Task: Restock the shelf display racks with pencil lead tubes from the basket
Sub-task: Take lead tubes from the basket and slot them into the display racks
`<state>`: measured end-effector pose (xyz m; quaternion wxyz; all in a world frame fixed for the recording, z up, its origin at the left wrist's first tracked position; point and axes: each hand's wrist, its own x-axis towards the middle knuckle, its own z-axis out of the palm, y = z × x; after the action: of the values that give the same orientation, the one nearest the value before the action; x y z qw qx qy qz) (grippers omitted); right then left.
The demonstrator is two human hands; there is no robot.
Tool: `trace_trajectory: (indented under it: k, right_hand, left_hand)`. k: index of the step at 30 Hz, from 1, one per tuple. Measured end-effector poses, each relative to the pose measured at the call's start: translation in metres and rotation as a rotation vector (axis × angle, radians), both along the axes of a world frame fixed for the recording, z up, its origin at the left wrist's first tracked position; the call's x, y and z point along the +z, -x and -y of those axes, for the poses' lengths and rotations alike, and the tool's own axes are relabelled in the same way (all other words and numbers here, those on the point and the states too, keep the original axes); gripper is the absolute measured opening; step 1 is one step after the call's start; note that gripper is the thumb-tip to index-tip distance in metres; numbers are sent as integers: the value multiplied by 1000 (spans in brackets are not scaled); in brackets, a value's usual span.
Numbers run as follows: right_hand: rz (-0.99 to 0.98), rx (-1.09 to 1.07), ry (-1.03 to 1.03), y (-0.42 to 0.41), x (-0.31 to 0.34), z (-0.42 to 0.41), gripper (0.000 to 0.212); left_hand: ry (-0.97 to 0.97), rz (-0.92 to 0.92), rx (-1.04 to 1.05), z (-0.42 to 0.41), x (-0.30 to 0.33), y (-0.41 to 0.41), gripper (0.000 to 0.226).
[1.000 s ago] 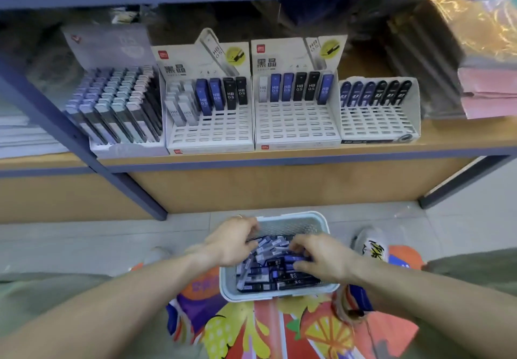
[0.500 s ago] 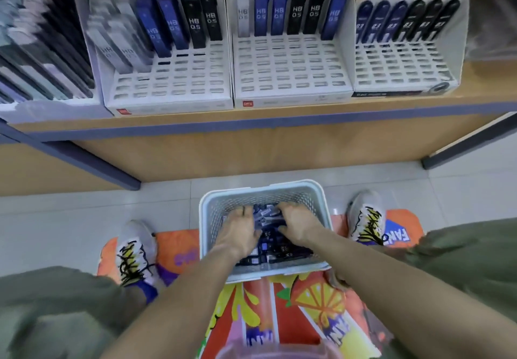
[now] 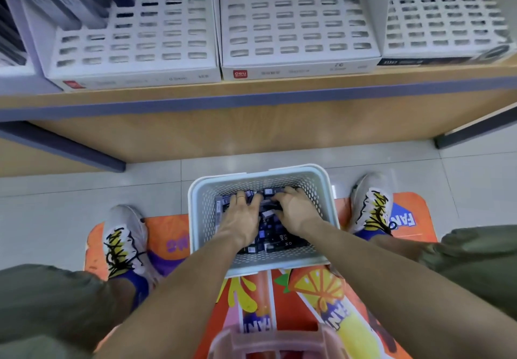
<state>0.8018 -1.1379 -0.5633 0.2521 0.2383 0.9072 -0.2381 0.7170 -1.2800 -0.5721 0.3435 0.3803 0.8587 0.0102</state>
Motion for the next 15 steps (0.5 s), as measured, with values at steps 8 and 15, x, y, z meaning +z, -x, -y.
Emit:
trace_trajectory:
  k: [8,15]
  right_hand:
    - [-16,-61,84,-2,4,0,41]
    - [-97,-157,119,-1,17,2,48]
  left_hand:
    - [-19,60,-45,-4,2,2,56]
    - [-86,83,-77,3,13,5,58]
